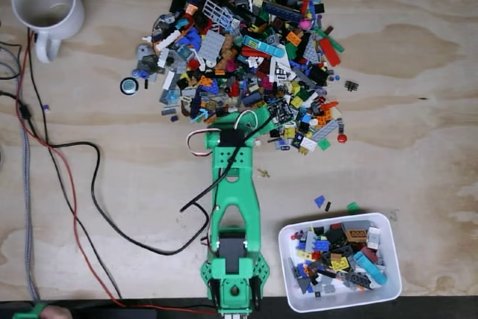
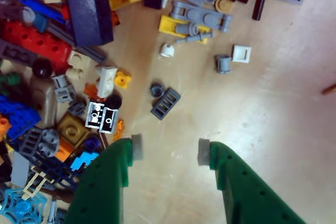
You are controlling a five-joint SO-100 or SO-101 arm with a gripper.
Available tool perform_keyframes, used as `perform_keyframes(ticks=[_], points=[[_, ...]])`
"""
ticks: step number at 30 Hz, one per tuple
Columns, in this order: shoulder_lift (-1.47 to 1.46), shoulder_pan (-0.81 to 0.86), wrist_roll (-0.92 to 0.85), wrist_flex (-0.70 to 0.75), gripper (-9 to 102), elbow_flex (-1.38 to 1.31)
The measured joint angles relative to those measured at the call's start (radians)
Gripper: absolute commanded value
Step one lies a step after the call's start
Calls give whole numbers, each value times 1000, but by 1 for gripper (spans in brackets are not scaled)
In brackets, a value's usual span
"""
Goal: Find the closest Lego and put it in the bin.
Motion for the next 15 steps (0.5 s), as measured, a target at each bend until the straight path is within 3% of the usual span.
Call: perform_keyframes(ticks=[6, 15], points=[[-195, -3, 140, -37, 14, -112], [-279, -17, 167, -51, 12, -144]])
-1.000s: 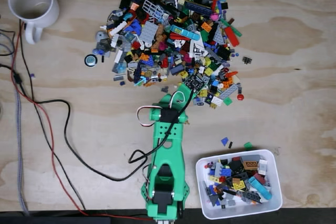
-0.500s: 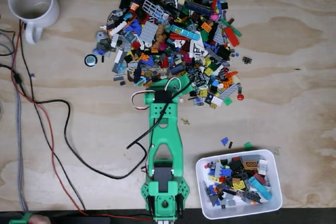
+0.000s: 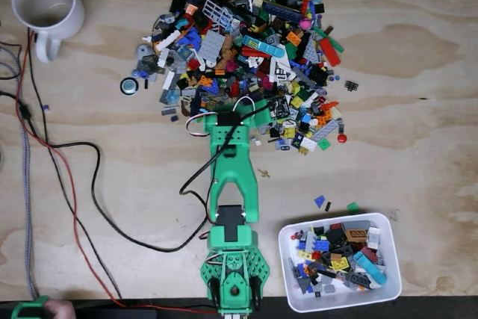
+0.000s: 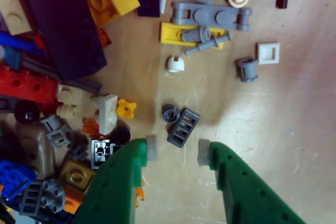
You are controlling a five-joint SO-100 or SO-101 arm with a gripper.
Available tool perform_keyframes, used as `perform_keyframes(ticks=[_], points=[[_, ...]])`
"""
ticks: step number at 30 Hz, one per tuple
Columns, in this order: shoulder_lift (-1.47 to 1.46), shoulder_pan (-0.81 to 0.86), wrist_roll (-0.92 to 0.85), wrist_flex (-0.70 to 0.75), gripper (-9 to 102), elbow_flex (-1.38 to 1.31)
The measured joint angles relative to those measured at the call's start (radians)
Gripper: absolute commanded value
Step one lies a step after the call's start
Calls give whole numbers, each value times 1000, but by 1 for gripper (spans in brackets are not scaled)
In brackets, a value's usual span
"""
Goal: Find the closest Lego and put it in the bin.
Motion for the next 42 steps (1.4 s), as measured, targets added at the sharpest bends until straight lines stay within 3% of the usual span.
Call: perform_keyframes(ticks=[14, 21, 27, 36, 42], points=[[-60, -3, 0, -58, 11, -2], [-69, -15, -20, -72, 0, -3], [-72, -15, -44, -48, 0, -20], [112, 12, -229, 301, 0, -100], [377, 261, -437, 517, 0, -129]])
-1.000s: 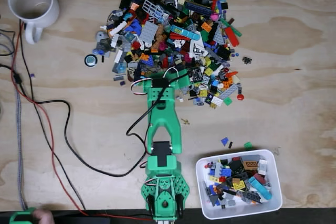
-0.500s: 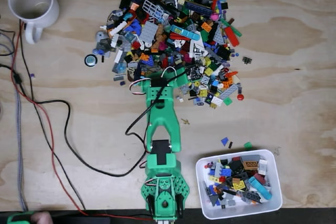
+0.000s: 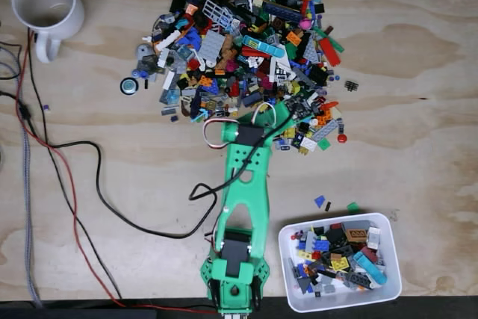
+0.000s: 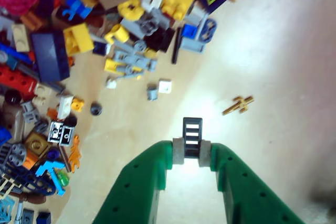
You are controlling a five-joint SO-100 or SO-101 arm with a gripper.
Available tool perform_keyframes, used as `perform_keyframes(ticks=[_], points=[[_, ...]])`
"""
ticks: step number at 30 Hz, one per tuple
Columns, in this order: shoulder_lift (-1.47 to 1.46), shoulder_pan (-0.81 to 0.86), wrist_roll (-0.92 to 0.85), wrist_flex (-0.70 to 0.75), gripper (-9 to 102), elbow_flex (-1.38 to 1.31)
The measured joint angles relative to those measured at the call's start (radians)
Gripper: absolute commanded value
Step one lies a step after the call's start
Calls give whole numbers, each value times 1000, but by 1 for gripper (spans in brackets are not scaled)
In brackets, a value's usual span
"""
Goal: Find the closest Lego and put it in the bin.
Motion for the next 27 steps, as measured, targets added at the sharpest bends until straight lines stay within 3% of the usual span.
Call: perform_keyframes(ticks=[9, 14, 19, 22, 27], points=[[181, 612, -364, 25, 0, 11], [215, 904, -523, -37, 0, 69], [233, 1101, -650, -101, 4, 169], [247, 1149, -701, -161, 12, 247], [253, 1192, -732, -215, 14, 276]])
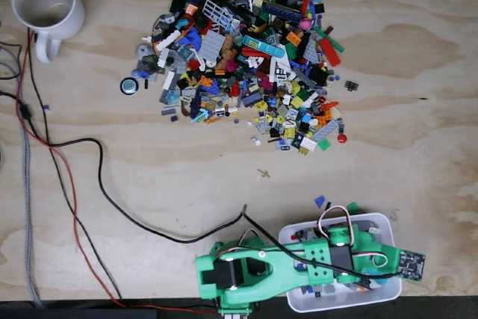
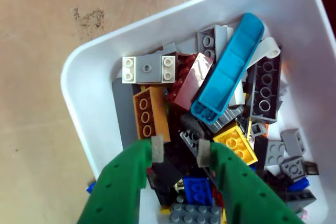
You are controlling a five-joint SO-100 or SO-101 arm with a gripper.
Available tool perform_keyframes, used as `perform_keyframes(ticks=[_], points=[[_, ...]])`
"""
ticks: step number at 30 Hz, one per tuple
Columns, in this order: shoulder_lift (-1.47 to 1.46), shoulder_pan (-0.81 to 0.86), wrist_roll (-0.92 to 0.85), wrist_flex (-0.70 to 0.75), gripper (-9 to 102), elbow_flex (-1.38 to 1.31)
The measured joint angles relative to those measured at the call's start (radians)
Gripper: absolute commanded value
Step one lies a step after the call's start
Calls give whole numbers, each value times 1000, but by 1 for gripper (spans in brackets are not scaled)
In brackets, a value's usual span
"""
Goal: Find the closest Lego and put it in the bin.
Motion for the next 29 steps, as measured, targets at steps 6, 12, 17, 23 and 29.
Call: perform_keyframes(ticks=[6, 12, 17, 23, 29], points=[[61, -109, -20, -14, 16, 0], [190, -440, -20, 8, 16, 0], [276, -695, 43, 84, 16, 8], [308, -1109, 123, 98, 16, 61], [304, -1278, 172, 98, 15, 64]])
